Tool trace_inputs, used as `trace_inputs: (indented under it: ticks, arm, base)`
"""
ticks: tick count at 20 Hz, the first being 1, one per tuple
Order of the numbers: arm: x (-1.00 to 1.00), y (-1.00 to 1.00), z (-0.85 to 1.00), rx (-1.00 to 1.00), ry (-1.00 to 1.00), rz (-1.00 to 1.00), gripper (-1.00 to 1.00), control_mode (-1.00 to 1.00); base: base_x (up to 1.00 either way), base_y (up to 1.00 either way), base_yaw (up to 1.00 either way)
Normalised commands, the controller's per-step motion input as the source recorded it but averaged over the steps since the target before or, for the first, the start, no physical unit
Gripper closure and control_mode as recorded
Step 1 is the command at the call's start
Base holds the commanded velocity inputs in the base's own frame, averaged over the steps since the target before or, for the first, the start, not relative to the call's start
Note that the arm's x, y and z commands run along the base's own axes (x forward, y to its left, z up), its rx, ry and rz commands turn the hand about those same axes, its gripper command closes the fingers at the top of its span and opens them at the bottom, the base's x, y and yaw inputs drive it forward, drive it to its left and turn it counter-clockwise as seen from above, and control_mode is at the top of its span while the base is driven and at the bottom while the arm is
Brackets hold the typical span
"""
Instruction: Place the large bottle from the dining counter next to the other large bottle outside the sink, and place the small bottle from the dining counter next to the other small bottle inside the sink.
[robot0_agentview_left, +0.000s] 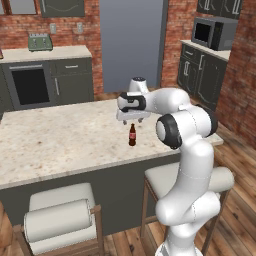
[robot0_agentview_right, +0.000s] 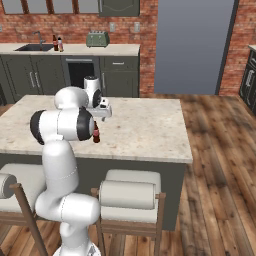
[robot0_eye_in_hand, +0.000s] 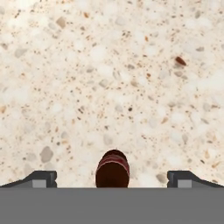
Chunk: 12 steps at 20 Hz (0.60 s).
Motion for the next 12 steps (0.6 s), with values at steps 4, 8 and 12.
trace_inputs:
  ticks: [4,8,12]
  arm:
    - [-0.15,0.03,-0.04,0.0,0.0,0.0,-1.0,-1.0]
    - [-0.21,0.01,-0.08,0.0,0.0,0.0,-1.0,-1.0]
    - [-0.04,0.0,0.0,0.0,0.0,0.0,-1.0,-1.0]
  base:
    - [0.0,0.0,0.0]
    - [0.0,0.0,0.0]
    - [0.0,0.0,0.0]
